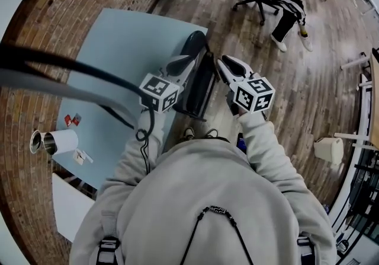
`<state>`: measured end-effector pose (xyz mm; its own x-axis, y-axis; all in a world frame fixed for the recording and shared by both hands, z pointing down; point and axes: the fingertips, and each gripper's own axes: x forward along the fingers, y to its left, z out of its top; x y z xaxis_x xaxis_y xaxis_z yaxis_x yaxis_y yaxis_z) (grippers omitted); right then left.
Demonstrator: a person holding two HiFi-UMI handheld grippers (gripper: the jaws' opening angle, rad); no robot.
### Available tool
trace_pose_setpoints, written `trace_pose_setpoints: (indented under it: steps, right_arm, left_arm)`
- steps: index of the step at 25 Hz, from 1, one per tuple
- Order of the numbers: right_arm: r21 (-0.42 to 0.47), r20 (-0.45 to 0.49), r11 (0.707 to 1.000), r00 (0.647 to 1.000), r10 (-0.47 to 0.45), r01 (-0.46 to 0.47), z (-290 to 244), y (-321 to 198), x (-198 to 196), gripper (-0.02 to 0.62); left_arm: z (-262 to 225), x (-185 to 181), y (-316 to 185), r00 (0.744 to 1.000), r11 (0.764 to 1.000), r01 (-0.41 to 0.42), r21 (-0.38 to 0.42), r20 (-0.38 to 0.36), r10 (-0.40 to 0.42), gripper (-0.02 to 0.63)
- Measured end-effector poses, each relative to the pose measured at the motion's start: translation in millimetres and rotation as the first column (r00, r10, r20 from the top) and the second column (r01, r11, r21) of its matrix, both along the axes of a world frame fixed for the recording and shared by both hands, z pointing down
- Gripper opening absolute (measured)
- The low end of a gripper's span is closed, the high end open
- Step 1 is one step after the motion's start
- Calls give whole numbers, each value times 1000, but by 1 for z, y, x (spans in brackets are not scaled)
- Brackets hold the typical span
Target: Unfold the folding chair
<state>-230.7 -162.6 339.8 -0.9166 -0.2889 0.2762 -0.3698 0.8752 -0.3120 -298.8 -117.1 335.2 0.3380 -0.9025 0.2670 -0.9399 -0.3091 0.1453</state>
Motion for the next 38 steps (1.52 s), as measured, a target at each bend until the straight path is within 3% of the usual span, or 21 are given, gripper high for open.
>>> trace_pose_setpoints:
  steps: [3,6,8,10,13,16,19,24,25,26,27,29,30,35,38]
  right_arm:
    - [-115,-61,993,998,19,-26,49,-7,-2,195]
    - [-231,-161,970,986,42,-79,121,-10,4,232]
    - [-328,-248,940,969,6,-90,182,1,8,247]
    - [-418,-345,903,937,-60,-96,248,20,6,267]
    - [-510,-420,852,898,-131,-114,322,49,-11,287]
    - [-578,-419,804,897,-143,-142,370,52,-34,293]
    - [-614,-441,757,893,-93,-224,412,31,-53,295]
    - [-609,-503,724,863,-38,-324,450,7,-76,295]
    - [-622,-501,710,864,-40,-329,456,8,-76,293]
    - [-632,-500,702,865,-47,-328,460,9,-76,293]
    - [-633,-499,705,865,-57,-319,464,11,-77,291]
    - [-616,-504,729,861,-73,-299,464,9,-82,269]
    - [-608,-510,735,857,-72,-300,463,7,-84,227]
    - [-588,-571,719,820,-44,-371,457,6,-76,173]
    - [-570,-579,722,815,-13,-393,456,-2,-62,150]
  left_arm:
    - [54,-13,-4,1000,987,12,-158,-10,-14,130]
    - [105,-28,-4,998,962,63,-266,24,-58,190]
    - [131,-36,-2,995,940,98,-326,31,-93,245]
    - [160,-40,0,994,905,107,-412,44,-98,326]
    - [195,-52,6,992,834,128,-537,71,-106,371]
    - [211,-52,4,992,793,117,-598,33,-122,371]
    - [220,-48,-5,998,769,61,-636,35,-50,371]
    - [239,-61,-12,996,735,63,-675,91,-2,367]
    - [244,-58,-12,995,727,68,-683,98,-1,343]
    - [247,-57,-12,995,721,75,-689,97,-11,219]
    - [248,-56,-12,996,716,79,-694,84,-28,141]
    - [249,-56,-13,998,711,68,-700,43,-52,105]
    - [248,-57,-14,998,709,64,-702,35,-56,100]
    - [246,-61,-15,990,708,113,-697,19,-140,76]
    - [246,-55,-15,987,713,116,-692,2,-159,73]
